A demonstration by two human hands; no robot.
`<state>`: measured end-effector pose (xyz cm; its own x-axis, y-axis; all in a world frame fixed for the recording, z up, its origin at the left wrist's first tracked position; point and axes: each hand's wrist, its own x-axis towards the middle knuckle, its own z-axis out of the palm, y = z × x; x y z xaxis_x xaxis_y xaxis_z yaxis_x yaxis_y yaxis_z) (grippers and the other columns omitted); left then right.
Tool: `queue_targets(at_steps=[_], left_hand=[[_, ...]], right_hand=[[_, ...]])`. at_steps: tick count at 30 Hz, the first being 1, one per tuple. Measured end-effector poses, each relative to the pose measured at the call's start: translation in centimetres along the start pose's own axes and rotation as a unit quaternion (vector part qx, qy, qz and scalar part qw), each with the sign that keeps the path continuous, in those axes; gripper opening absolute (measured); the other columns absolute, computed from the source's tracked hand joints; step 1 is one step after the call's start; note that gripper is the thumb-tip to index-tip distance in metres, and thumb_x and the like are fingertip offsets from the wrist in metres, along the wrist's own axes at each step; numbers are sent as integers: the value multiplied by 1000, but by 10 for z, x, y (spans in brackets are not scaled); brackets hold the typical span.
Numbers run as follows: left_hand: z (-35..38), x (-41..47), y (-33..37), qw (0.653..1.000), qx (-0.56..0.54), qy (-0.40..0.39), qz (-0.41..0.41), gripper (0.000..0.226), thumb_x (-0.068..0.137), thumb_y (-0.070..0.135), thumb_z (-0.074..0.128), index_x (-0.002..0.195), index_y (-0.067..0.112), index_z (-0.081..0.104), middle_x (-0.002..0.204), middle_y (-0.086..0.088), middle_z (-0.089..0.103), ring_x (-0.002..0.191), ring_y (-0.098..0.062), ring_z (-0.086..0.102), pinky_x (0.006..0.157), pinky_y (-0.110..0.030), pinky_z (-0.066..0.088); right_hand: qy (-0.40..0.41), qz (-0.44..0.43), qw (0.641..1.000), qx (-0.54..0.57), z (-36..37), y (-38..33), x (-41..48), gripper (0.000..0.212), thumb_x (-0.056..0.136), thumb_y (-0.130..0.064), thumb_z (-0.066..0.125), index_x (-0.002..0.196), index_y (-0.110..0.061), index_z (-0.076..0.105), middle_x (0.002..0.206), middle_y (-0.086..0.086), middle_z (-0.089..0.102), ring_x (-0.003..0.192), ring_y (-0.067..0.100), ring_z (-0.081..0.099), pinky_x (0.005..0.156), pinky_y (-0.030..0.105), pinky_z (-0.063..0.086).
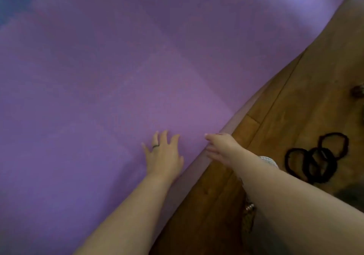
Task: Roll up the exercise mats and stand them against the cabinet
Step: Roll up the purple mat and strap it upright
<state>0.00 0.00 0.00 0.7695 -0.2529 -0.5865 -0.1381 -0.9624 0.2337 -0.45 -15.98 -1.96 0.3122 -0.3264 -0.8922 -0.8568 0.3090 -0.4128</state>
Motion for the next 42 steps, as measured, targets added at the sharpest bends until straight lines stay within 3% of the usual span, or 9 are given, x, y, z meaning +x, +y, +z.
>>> queue_targets(at_steps=[7,9,12,20,24,28,31,37,42], left_hand=[[17,7,1,999,35,-26,4,89,84,60,56,152,31,5,158,-7,-12,146,-30,-5,112,-63,13],[19,4,5,999,37,-31,3,102,78,68,57,152,32,-4,157,-6,-18,145,-32,-9,109,-65,10],[20,-6,12,998,52,-30,0,110,78,68,57,148,33,-20,155,-8,-27,144,-37,-15,107,-68,11],[-35,-69,45,998,-10,8,-54,93,91,39,47,144,31,-29,155,-8,-25,144,-38,-13,105,-66,22],[-92,-107,86,991,-124,10,-48,81,96,33,40,147,34,-22,157,-3,-20,144,-36,-7,105,-66,23],[-156,-140,133,970,-241,43,-16,70,99,32,37,152,25,-8,157,-17,1,141,-41,13,113,-49,16],[-195,-171,166,951,-301,64,-7,66,100,32,35,153,20,-3,156,-22,6,141,-40,16,114,-40,15],[-246,-234,224,899,-422,115,32,60,102,38,28,153,16,5,156,-21,15,140,-41,21,113,-52,23],[-281,-255,258,815,-565,115,58,77,85,57,27,152,22,10,153,-12,25,134,-46,28,106,-65,25]], right_hand=[[30,8,998,48,0,5,14,22,92,-8,59,112,-3,55,106,15,59,81,23,59,61,28,49],[35,-9,999,38,-3,5,14,8,91,-11,61,98,-8,58,93,11,59,77,22,57,64,31,51],[48,-65,997,16,-3,-1,2,9,91,-13,61,84,-16,57,96,10,64,92,28,62,87,44,53],[45,-221,974,-4,-26,-58,-95,3,92,-18,59,91,-16,58,103,11,65,99,30,62,93,50,50],[41,-270,962,26,-60,-84,-157,47,79,-35,64,119,-11,58,110,9,66,102,28,63,92,48,52],[-60,-300,951,34,-105,-96,-247,16,93,-17,61,108,-15,58,94,8,66,78,19,62,71,33,52],[-144,-297,942,-59,-140,-80,-312,27,91,-16,63,117,-16,54,91,6,64,74,16,58,70,31,47],[-144,-281,893,-322,-196,-42,-399,41,83,-34,72,120,-19,60,109,1,70,98,17,67,81,30,54],[20,-334,819,-467,-227,-23,-441,21,83,-22,71,97,-8,64,87,4,65,78,23,67,66,32,56]])
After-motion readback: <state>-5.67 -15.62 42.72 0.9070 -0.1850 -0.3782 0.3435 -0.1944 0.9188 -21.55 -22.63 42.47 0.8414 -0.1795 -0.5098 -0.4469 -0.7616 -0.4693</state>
